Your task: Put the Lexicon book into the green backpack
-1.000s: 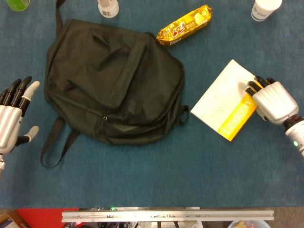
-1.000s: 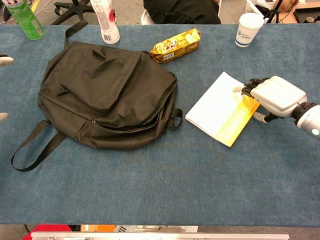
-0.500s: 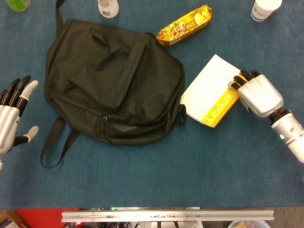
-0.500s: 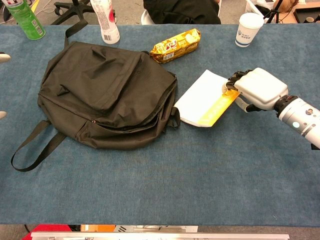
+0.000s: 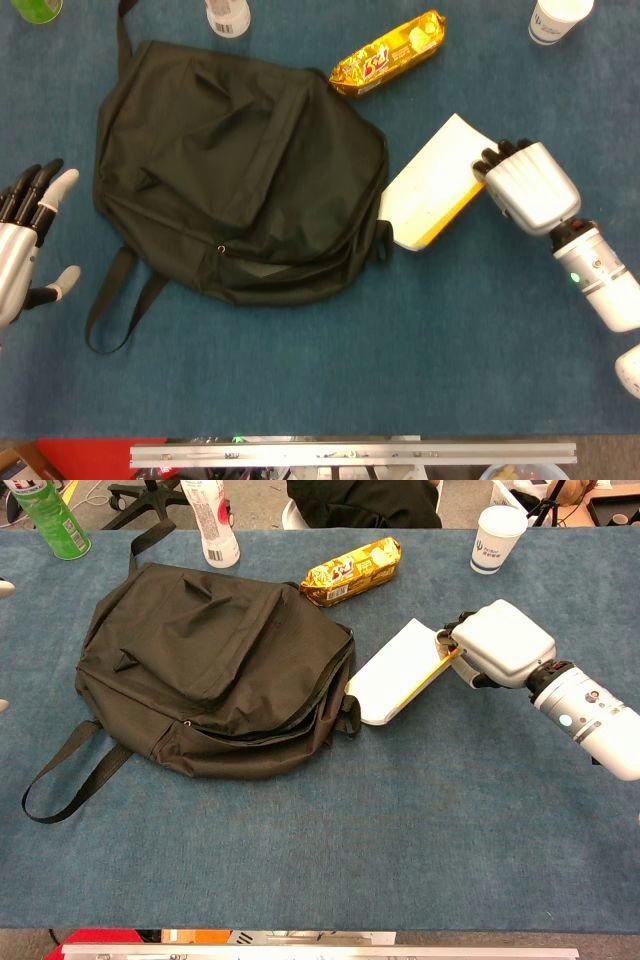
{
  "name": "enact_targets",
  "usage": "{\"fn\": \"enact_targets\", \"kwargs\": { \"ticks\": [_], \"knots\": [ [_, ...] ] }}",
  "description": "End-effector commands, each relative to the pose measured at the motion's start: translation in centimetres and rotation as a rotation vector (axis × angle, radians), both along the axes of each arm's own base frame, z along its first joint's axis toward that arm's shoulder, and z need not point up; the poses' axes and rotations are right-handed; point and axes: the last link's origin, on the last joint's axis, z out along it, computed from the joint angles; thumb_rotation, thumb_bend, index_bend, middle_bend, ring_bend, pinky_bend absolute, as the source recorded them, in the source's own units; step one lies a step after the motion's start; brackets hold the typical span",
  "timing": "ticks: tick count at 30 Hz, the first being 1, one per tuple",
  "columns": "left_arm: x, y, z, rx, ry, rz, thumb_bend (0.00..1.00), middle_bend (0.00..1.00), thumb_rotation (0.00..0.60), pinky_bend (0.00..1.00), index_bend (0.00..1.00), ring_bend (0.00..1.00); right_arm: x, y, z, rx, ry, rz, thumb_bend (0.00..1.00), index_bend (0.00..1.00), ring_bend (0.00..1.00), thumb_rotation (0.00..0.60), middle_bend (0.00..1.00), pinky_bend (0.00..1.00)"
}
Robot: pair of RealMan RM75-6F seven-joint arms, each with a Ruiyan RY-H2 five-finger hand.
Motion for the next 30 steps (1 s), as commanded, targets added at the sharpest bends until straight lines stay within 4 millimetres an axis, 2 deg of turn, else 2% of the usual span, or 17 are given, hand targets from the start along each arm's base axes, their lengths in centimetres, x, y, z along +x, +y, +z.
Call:
{"fn": "enact_targets", "kwargs": {
  "ticks": [1,8,17,24,30],
  "knots": [
    [0.1,0.0,0.1,0.004,0.000,-0.004,0.19,0.03,0.600,0.17,0.02,0.00,0.1,-0.2,0.4,-0.026,-0.026,0.004,0.48,0.79,0.50,0.600,0.60,0.64],
    [0.5,0.7,0.7,0.018,0.028,-0.023,0.19,0.03,0.600,0.17,0.02,0.00,-0.1,-0.4,2.3,-0.087,-0.061,0.012,0.49,0.85,0.54,0.600,0.64,0.66],
    [2.5,2.5,0.4,-0.043,0.095,-0.120,0.19,0.06,0.600,0.17,0.04,0.00,-0.2,-0.4,7.1,-0.217,-0.080,0.021,0.48,0.88,0.57,0.600,0.66,0.68],
    [4.4,4.0,-1.4,-0.172,0.139,-0.239,0.19,0.09,0.600,0.17,0.10,0.01,0.2,-0.5,11.6,-0.328,-0.063,0.023,0.48,0.89,0.57,0.600,0.67,0.68],
    [6.0,4.4,-4.4,-0.277,0.195,-0.343,0.19,0.11,0.600,0.17,0.13,0.03,0.1,-0.4,14.4,-0.395,-0.047,-0.001,0.47,0.89,0.57,0.600,0.67,0.68]
  ]
}}
